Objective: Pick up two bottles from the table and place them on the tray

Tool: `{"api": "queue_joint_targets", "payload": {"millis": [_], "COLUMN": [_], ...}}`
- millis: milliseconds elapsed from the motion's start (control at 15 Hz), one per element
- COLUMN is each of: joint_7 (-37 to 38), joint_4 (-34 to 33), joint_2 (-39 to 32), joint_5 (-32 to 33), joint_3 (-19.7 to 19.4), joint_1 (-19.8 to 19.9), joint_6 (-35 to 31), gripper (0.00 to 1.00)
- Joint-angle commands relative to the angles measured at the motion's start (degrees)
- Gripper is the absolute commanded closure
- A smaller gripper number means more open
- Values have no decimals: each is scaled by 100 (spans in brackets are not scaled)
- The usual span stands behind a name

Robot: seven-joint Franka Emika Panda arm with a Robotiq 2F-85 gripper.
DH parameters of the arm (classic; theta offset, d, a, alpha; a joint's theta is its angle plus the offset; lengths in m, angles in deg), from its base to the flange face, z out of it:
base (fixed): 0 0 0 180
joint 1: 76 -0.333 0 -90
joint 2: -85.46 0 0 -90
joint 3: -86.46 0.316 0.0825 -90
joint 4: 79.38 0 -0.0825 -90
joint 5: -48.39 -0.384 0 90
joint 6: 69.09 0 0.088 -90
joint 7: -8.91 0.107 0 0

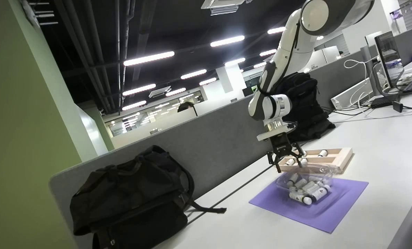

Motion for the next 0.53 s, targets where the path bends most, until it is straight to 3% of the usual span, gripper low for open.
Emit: {"api": "queue_joint_targets", "payload": {"millis": [0, 467], "joint_7": [96, 111], "joint_4": [-159, -224], "joint_2": [-116, -299], "joint_5": [168, 397], "joint_3": [-89, -141], "joint_1": [-122, -267], "joint_6": [82, -87], "gripper": [0, 0]}}
